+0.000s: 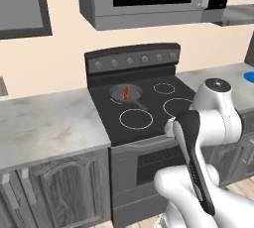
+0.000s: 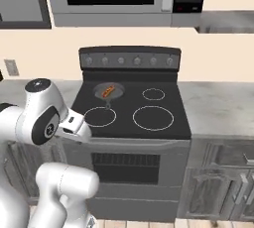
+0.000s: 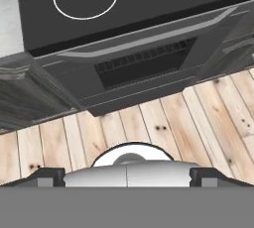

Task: Place the cold items (banana and cucumber) from the fridge in one tupperware on the dining counter. Place the warm items (hot dog and kebab skewer) in the stove area in another tupperware.

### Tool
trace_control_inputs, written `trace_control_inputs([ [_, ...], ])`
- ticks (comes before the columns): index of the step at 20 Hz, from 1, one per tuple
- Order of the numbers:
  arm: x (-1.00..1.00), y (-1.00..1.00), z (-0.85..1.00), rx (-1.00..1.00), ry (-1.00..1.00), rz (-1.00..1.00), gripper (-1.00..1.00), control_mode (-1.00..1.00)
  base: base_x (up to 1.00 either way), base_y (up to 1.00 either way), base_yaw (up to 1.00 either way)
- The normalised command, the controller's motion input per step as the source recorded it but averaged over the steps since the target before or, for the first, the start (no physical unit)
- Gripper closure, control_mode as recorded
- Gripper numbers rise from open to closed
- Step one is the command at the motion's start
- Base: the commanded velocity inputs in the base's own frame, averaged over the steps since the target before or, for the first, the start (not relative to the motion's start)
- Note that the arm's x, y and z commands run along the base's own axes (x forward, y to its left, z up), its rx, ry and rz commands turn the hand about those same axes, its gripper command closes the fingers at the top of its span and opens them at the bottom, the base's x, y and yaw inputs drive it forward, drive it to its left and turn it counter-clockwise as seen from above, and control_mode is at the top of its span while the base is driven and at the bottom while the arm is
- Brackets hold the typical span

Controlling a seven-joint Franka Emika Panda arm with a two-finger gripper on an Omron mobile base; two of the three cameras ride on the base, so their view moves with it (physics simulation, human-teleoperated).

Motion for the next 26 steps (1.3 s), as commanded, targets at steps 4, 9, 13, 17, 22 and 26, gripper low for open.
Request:
trace_control_inputs([
  [4, 0.00, 0.00, 0.00, 0.00, 0.00, 0.00, -1.00, 1.00, 0.65, 0.34, -0.01],
  [9, 0.00, 0.00, 0.00, 0.00, 0.00, 0.00, -1.00, 1.00, 0.47, 0.07, 0.00],
  [13, 0.00, 0.00, 0.00, 0.00, 0.00, 0.00, -1.00, 1.00, 0.27, 0.00, 0.00],
  [17, 0.00, 0.00, 0.00, 0.00, 0.00, 0.00, -1.00, 1.00, 0.40, 0.03, 0.00],
  [22, 0.14, 0.03, 0.00, 0.00, 0.01, 0.00, -1.00, -1.00, 0.43, 0.09, 0.00],
  [26, 0.74, 0.10, 0.01, -0.01, 0.01, 0.00, -1.00, -1.00, 0.00, 0.00, 0.00],
])
